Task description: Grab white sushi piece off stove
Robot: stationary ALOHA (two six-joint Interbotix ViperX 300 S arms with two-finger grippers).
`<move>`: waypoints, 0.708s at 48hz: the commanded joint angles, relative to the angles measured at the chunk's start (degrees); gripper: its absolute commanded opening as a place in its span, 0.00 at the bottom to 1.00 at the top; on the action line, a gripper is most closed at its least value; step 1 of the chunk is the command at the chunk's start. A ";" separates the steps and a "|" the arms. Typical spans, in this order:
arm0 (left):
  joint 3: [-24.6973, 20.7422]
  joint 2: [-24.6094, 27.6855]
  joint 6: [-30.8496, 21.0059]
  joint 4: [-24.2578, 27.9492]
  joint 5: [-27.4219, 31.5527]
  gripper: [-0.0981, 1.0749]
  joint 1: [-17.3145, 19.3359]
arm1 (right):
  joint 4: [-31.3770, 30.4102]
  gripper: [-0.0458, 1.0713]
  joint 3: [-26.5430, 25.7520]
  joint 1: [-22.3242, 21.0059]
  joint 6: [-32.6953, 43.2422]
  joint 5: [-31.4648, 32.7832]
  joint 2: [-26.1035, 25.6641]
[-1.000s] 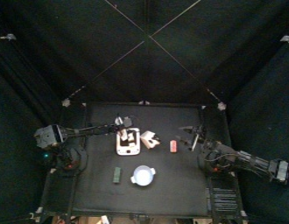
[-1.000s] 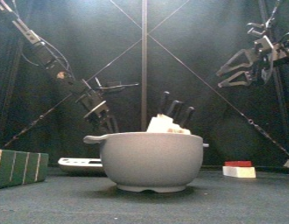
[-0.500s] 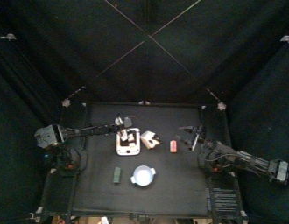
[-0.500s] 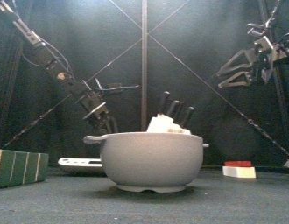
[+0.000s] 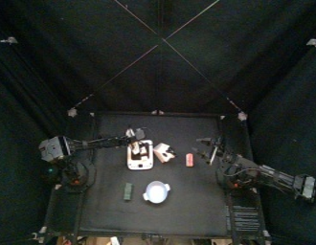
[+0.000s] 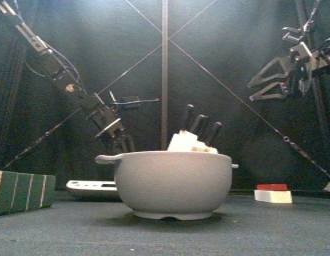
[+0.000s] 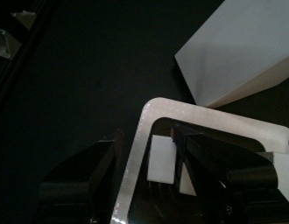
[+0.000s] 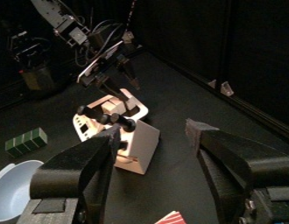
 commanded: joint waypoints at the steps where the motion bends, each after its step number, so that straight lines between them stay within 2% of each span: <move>1: -0.44 -0.18 0.18 0.00 -0.09 0.81 0.09 | 0.09 0.87 -0.62 -0.18 -0.09 -0.44 0.62; 34: -0.26 -1.41 0.18 -2.72 -0.09 0.82 0.09 | 0.09 0.87 -0.53 -0.35 -0.09 -0.44 0.62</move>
